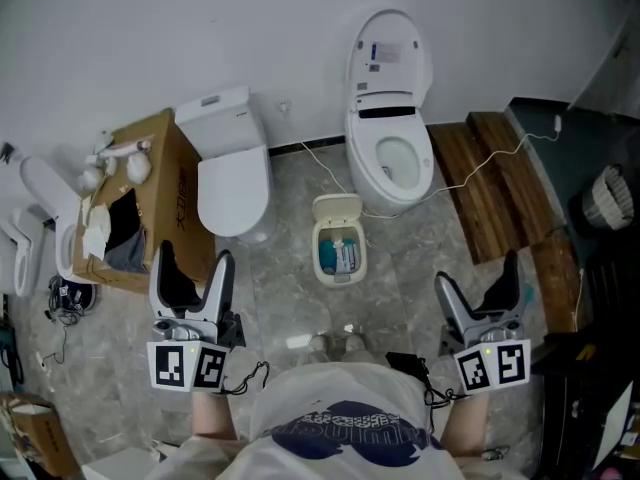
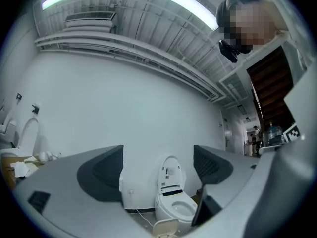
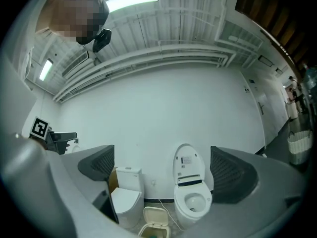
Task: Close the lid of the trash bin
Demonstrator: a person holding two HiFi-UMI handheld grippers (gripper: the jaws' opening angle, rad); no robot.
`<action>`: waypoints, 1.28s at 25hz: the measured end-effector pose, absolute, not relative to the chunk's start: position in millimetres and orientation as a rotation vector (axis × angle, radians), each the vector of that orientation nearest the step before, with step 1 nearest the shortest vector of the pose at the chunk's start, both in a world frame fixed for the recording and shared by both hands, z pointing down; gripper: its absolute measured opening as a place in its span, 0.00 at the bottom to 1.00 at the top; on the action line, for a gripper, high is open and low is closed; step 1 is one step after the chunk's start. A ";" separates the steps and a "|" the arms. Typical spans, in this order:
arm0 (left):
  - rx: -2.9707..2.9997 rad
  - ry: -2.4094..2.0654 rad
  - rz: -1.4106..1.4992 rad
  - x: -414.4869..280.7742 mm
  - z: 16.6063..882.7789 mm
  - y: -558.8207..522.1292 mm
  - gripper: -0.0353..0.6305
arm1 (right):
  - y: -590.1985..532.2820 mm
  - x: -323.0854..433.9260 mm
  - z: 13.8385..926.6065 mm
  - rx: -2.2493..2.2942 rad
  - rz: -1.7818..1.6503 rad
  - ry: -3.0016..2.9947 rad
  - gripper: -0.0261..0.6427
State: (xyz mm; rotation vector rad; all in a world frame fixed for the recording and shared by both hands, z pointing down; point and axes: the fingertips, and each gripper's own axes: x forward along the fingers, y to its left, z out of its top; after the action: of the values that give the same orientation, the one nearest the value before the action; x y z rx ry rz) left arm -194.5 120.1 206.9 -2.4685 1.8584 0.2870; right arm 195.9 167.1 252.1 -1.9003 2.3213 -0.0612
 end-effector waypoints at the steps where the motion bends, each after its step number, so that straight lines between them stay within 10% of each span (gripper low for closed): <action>1: -2.475 1.851 0.277 -189.0 207.2 119.0 0.68 | 165.6 195.3 252.9 -1.896 -0.059 2.334 0.92; 32: -2.556 1.745 0.149 -195.6 236.6 -107.3 0.68 | -34.5 116.5 282.5 -1.854 -0.151 2.396 0.89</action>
State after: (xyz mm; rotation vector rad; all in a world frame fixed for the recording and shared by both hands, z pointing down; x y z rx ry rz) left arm -195.6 -107.3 236.6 -2.5560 1.7453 0.1489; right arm 116.5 -34.5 282.5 -1.8539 2.3960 -0.1510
